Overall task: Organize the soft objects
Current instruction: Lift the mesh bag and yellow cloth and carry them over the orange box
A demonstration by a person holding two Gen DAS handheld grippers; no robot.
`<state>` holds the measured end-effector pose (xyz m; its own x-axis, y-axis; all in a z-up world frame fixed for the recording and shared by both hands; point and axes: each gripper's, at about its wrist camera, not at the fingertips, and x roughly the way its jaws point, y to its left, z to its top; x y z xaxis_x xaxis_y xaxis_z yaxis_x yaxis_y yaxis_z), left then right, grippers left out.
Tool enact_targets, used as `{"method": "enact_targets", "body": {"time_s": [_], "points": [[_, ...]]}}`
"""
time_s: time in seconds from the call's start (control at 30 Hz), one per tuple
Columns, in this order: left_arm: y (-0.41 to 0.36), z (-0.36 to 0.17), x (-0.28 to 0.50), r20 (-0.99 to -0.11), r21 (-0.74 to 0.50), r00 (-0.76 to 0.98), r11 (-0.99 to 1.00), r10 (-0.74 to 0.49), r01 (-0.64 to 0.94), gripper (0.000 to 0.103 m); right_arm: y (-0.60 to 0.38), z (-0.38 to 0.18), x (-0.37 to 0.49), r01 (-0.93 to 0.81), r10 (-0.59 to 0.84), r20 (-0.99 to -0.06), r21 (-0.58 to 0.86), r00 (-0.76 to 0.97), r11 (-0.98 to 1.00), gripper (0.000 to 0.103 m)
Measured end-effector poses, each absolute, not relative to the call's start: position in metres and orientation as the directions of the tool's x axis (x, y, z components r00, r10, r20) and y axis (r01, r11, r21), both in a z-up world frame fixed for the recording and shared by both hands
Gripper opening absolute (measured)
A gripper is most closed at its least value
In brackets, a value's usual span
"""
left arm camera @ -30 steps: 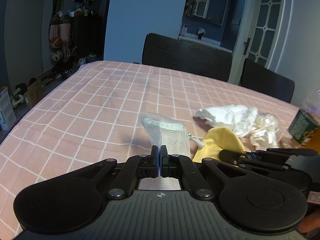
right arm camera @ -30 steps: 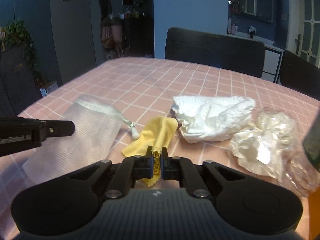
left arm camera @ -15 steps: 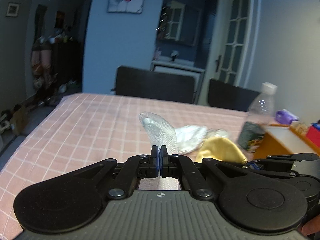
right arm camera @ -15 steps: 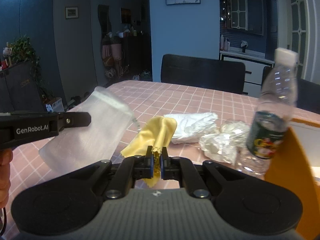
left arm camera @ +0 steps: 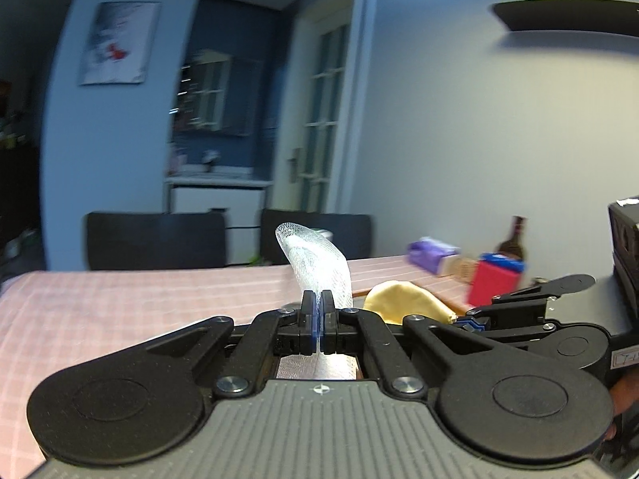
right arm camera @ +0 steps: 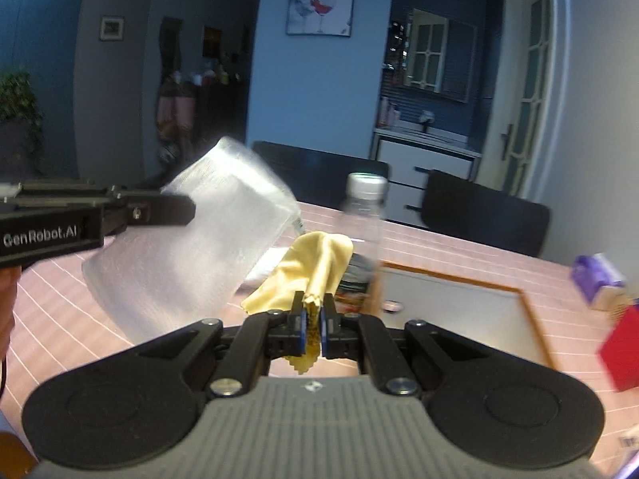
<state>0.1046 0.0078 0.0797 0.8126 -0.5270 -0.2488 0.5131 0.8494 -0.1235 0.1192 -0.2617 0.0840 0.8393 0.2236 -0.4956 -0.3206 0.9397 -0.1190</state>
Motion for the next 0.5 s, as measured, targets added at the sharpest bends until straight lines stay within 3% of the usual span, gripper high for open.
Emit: {"method": "enact_targets", "body": {"time_s": [0.27,0.5], "points": [[-0.070,0.098,0.129,-0.240,-0.065,0.765,0.796,-0.598,0.602,0.001,-0.318,0.085,0.143,-0.185,0.028,-0.485,-0.278,0.874,0.943,0.004],[-0.144,0.080,0.160,-0.326,0.048,0.756,0.789,-0.568,0.613,0.001,-0.352,0.050,0.211,-0.103,-0.098,-0.508,-0.353,0.856,0.930,0.004]]}}
